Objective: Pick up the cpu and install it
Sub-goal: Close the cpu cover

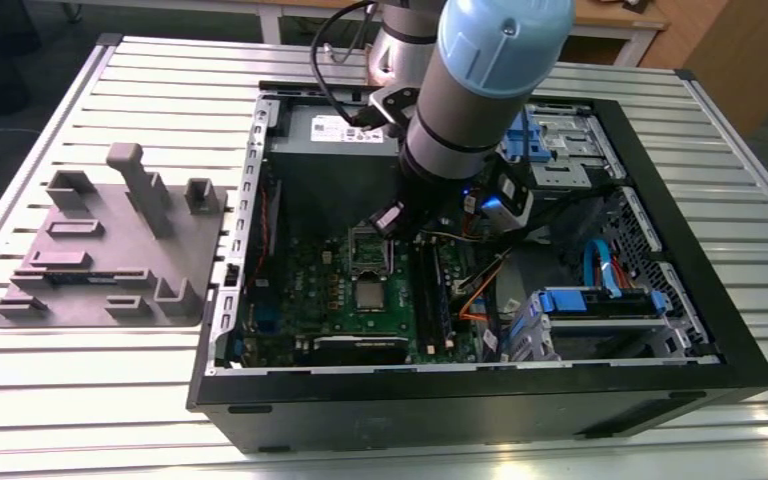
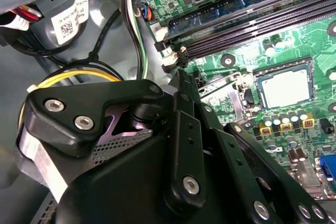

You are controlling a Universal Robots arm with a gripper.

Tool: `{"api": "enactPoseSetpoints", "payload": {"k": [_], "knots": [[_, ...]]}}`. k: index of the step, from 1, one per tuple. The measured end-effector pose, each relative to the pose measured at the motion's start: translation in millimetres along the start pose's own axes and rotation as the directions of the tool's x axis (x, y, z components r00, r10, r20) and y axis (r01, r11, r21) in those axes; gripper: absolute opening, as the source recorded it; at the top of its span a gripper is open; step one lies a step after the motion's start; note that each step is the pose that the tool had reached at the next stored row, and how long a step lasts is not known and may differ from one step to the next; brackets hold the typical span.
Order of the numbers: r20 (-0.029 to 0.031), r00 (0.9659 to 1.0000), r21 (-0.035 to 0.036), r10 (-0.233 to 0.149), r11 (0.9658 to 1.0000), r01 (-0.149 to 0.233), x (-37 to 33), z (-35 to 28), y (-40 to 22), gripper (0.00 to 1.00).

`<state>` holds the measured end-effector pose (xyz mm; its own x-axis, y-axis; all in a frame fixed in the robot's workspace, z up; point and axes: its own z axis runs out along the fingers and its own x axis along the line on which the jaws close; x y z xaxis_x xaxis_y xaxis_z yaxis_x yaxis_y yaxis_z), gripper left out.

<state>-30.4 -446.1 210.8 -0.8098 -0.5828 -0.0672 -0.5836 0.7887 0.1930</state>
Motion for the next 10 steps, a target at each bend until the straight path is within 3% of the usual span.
{"api": "enactPoseSetpoints", "payload": {"k": [10], "knots": [[0.0022,1.0000,-0.0040,-0.003,1.0000,0.003,-2.5,3.9,2.4,0.10]]}}
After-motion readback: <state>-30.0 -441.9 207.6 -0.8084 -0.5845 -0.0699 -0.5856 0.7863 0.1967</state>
